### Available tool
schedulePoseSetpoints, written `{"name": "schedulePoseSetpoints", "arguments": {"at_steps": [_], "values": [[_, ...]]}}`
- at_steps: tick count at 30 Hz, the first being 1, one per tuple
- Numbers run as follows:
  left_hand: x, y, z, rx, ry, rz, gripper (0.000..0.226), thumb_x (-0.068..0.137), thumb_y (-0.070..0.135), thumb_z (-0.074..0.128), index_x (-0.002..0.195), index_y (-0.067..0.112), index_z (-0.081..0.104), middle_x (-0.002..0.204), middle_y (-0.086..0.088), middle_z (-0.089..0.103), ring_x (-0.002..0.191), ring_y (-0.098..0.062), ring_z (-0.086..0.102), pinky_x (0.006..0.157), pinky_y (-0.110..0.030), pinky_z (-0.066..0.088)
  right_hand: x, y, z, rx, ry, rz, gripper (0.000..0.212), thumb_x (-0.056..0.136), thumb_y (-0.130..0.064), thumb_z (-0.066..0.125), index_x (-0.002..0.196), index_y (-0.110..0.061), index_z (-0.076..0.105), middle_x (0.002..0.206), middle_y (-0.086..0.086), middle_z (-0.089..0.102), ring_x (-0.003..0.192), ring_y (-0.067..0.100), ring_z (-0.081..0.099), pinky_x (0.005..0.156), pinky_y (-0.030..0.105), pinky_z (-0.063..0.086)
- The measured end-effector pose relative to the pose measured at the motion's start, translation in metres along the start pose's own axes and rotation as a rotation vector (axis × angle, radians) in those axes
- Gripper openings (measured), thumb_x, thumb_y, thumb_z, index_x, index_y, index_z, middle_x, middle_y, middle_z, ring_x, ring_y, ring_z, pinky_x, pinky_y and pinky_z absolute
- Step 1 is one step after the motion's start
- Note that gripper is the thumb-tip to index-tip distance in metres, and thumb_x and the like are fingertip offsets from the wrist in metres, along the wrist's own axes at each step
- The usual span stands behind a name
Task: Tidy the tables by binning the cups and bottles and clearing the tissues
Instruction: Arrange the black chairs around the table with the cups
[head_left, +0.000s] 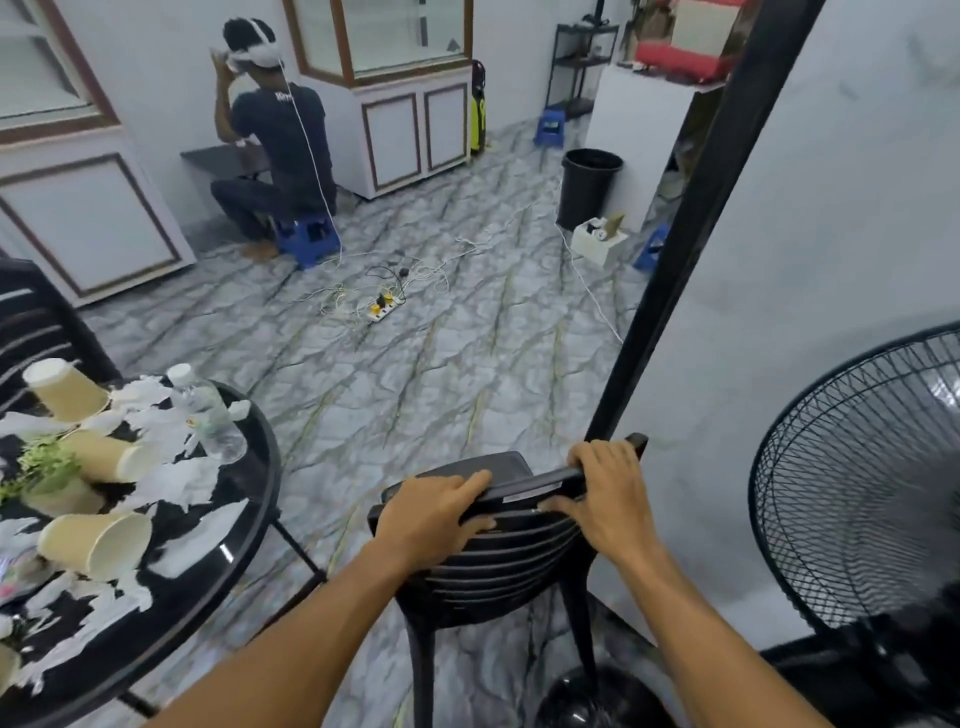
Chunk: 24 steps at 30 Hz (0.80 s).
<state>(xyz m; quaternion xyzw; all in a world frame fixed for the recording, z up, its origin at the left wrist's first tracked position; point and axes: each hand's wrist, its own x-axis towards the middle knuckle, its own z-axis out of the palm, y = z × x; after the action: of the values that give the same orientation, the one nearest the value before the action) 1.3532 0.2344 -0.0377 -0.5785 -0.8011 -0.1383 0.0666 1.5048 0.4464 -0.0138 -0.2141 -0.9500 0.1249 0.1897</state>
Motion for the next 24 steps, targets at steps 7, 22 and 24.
{"name": "schedulePoseSetpoints", "arguments": {"at_steps": [7, 22, 24], "values": [[-0.001, 0.001, -0.010, 0.010, -0.031, -0.115, 0.037, 0.091, 0.059, 0.055, 0.099, 0.023, 0.047, 0.072, 0.005, 0.060, 0.059, -0.019, 0.054, 0.049, -0.031, 0.031, 0.016, 0.013, 0.001, -0.015, -0.036, -0.088, 0.063, 0.051, -0.074, 0.079, 0.083, -0.026, 0.053, 0.079, -0.015, 0.048, 0.079, 0.013, 0.045, 0.086, 0.030, 0.035], [-0.049, 0.005, -0.057, -0.008, 0.013, -0.466, 0.048, 0.076, 0.068, 0.067, 0.070, 0.023, 0.049, 0.053, 0.004, 0.053, 0.052, -0.019, 0.053, 0.050, -0.033, 0.040, 0.051, -0.019, -0.001, 0.189, -0.042, -0.420, 0.067, 0.050, -0.083, 0.074, 0.057, -0.018, 0.056, 0.054, -0.010, 0.052, 0.052, 0.013, 0.050, 0.062, 0.033, 0.043], [-0.069, 0.003, -0.075, 0.013, 0.038, -0.516, 0.052, 0.076, 0.075, 0.062, 0.072, 0.024, 0.053, 0.053, 0.005, 0.054, 0.053, -0.017, 0.054, 0.053, -0.033, 0.043, 0.058, -0.043, -0.003, 0.218, -0.042, -0.487, 0.069, 0.048, -0.084, 0.072, 0.055, -0.017, 0.056, 0.051, -0.010, 0.050, 0.048, 0.014, 0.049, 0.059, 0.030, 0.042]]}}
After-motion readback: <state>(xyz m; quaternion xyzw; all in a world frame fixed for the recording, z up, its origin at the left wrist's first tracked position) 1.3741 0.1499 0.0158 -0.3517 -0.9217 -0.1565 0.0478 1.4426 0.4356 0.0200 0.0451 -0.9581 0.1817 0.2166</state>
